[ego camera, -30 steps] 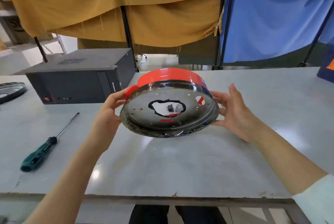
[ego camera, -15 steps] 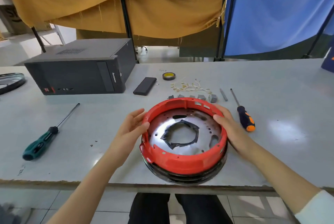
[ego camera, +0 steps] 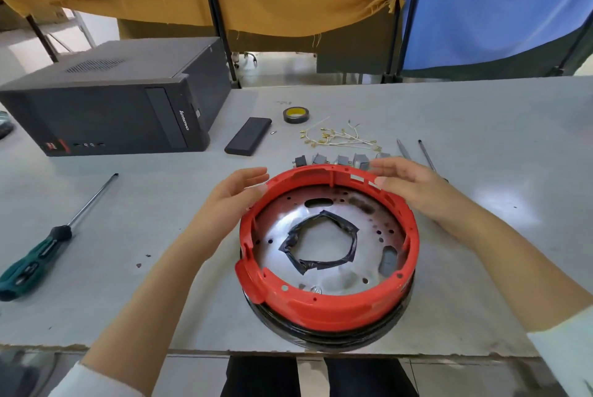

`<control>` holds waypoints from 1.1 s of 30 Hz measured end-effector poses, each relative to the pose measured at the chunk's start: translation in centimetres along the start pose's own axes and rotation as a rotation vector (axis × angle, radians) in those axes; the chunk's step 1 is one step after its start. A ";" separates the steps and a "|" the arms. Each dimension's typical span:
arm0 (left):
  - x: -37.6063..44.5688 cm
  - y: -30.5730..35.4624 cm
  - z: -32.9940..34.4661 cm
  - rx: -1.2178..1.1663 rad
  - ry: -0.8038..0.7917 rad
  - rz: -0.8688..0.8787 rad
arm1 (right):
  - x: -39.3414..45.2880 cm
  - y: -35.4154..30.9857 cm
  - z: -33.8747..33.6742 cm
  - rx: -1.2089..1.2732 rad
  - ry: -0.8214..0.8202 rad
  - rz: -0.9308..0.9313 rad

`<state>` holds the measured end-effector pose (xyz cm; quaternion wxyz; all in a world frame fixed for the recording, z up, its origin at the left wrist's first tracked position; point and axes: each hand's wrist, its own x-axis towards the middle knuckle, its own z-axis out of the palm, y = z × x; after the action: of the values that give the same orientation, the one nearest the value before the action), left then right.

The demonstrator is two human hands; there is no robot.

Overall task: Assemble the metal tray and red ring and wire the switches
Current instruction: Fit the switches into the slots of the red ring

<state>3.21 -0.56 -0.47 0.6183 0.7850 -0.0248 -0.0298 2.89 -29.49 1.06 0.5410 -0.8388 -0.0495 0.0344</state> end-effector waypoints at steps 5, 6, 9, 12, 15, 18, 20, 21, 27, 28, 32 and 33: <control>1.9 0.1 1.0 -0.020 -0.078 -0.039 | 1.8 -0.2 0.6 -0.237 -0.059 -0.041; 2.1 0.1 1.0 -0.032 -0.091 -0.046 | 1.9 0.0 0.5 -0.271 -0.059 -0.039; 2.3 -0.1 1.2 -0.083 -0.102 -0.064 | 2.0 0.3 0.0 -0.289 -0.066 -0.016; 2.3 -0.3 1.3 -0.104 -0.100 -0.074 | 1.9 0.5 0.1 -0.282 -0.057 -0.009; 2.2 -0.2 1.4 -0.107 -0.089 -0.067 | 1.9 0.7 0.1 -0.297 -0.008 -0.007; 1.8 0.0 1.7 -0.074 -0.030 -0.050 | 1.8 0.4 -0.6 -0.318 0.009 0.001; 1.4 0.1 2.1 -0.024 0.027 -0.024 | 1.6 0.0 -1.2 -0.334 -0.026 0.033; 1.2 0.1 2.3 0.001 0.056 -0.019 | 1.6 -0.2 -1.4 -0.359 -0.048 0.043; 1.0 1.4 0.9 0.271 -0.027 -0.050 | 2.7 -1.3 -0.5 -0.481 -0.175 -0.034; 1.3 1.8 0.9 0.333 -0.063 -0.026 | 3.1 -1.5 -0.2 -0.494 -0.193 -0.044; 3.7 3.3 2.7 0.571 -0.189 0.103 | 5.1 -2.3 1.3 -0.542 -0.231 -0.086; 4.2 3.3 3.4 0.625 -0.211 0.131 | 5.5 -2.5 1.4 -0.547 -0.249 -0.085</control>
<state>7.16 -4.93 1.90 0.3421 0.9260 -0.1469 -0.0620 8.09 -26.54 2.79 0.2855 -0.9400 -0.1579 0.0999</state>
